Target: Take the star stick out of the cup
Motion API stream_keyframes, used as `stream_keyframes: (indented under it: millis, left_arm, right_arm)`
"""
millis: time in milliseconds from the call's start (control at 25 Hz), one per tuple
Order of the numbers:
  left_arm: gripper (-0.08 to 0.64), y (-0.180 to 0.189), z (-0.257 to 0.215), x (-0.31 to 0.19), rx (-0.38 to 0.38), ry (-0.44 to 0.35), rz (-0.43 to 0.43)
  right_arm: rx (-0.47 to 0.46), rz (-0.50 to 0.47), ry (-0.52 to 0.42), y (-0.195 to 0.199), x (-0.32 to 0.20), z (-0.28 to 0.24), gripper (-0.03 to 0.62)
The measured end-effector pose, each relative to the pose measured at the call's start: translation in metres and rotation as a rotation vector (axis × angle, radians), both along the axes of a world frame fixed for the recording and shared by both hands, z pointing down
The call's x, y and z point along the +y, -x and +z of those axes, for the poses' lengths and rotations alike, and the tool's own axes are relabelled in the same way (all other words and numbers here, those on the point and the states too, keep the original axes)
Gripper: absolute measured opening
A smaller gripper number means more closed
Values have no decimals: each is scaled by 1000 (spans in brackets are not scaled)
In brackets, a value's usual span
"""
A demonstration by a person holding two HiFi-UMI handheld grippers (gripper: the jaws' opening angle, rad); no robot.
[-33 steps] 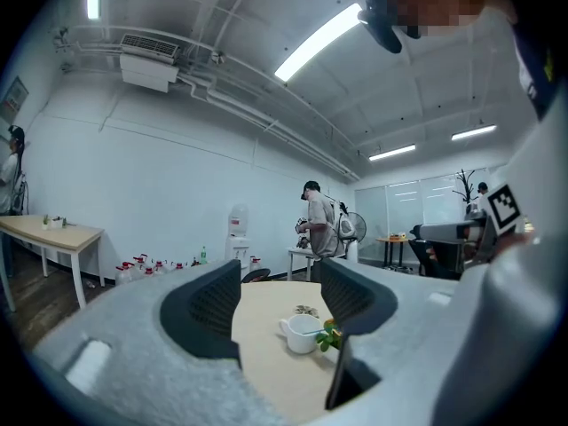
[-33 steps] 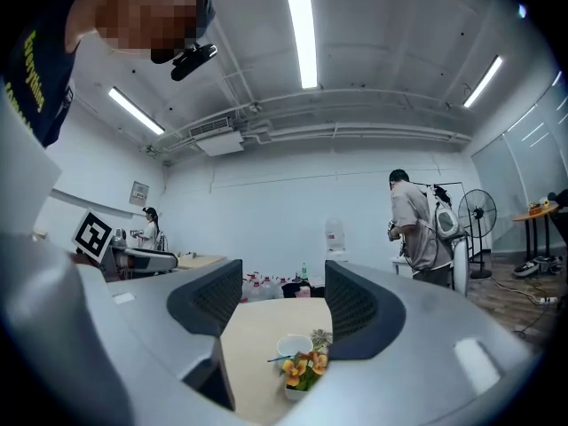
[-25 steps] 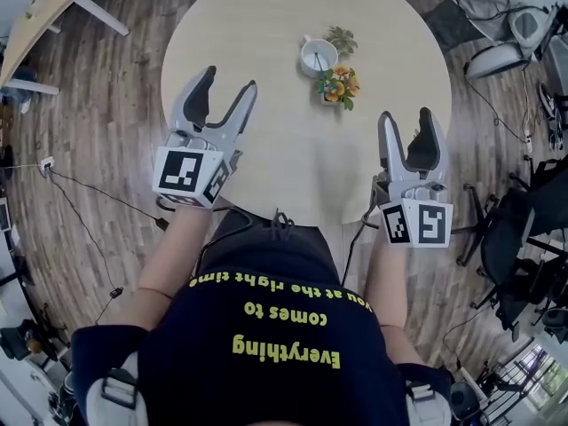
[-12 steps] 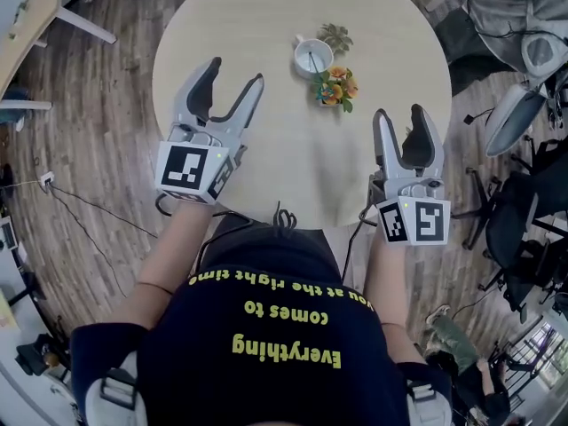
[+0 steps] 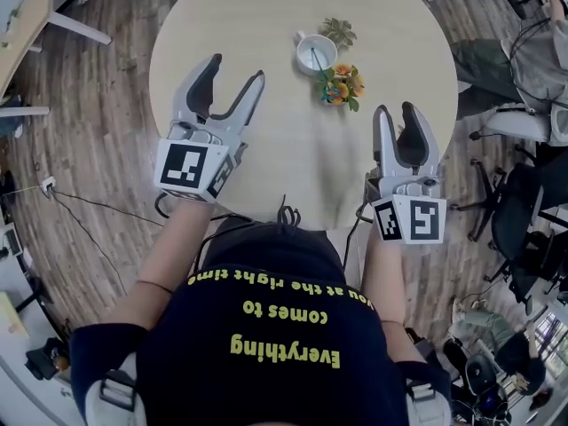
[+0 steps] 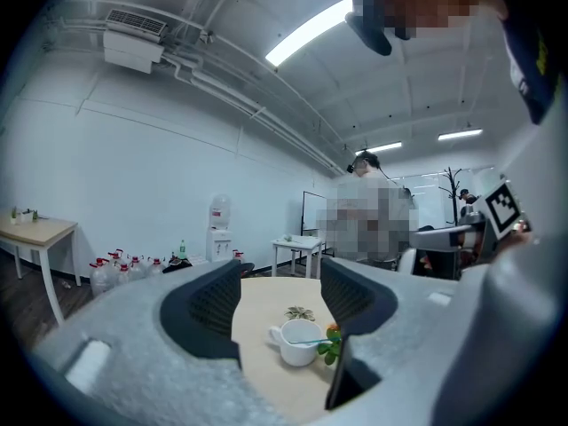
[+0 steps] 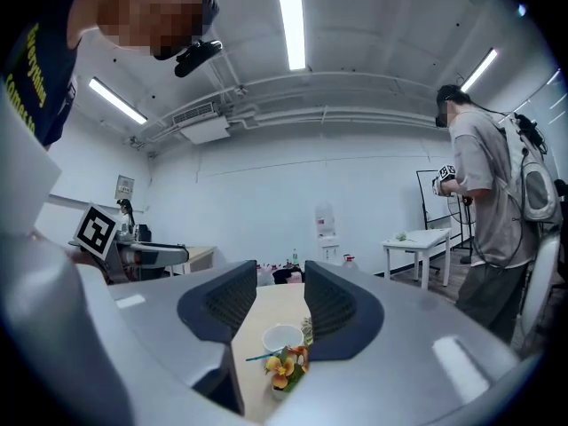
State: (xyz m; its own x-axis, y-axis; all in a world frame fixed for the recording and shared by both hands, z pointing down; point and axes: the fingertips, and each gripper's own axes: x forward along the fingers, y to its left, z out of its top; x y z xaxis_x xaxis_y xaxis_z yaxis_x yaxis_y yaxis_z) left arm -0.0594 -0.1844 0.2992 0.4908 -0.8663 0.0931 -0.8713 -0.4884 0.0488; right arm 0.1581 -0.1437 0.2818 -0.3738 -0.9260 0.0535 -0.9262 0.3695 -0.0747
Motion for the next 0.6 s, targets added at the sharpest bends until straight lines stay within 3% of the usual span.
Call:
stream_keyframes:
  millis: [600]
  left_arm:
    - [281, -6, 27, -10, 21, 54, 7]
  right_arm:
    - [-11, -40, 98, 12, -17, 39, 184]
